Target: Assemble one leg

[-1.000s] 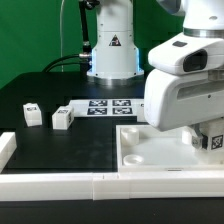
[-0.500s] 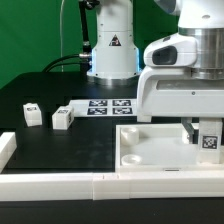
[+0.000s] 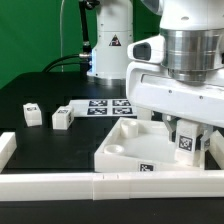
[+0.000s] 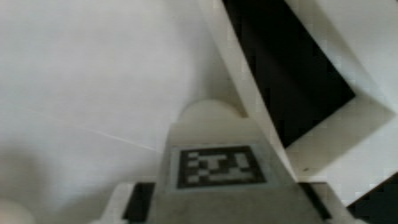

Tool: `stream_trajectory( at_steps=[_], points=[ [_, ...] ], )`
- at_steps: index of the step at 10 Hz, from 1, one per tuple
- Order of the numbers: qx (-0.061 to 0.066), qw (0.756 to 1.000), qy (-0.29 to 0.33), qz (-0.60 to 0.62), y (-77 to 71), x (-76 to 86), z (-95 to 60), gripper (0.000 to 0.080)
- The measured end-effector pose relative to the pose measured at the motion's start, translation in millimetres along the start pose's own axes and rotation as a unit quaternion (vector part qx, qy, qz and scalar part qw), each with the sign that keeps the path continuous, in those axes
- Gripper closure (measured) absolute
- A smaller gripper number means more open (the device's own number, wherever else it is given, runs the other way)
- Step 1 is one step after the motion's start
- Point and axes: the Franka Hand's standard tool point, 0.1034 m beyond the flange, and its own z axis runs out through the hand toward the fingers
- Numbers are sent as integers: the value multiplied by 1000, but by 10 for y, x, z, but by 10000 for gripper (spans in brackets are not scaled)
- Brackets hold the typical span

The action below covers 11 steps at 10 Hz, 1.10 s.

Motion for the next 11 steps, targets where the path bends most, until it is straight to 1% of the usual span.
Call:
stream_trajectory(
  at_steps=[1,2,4,5,7,11],
  points=[
    [-2,1000,1,5,11,7,4,448],
    [-2,1000,0,3,7,2,7,448],
    [-2,1000,0,3,7,2,8,181],
    [-2,1000,0,3,7,2,8,181],
    [-2,1000,0,3,7,2,8,151],
    [-2,1000,0,3,7,2,9,150]
  ],
)
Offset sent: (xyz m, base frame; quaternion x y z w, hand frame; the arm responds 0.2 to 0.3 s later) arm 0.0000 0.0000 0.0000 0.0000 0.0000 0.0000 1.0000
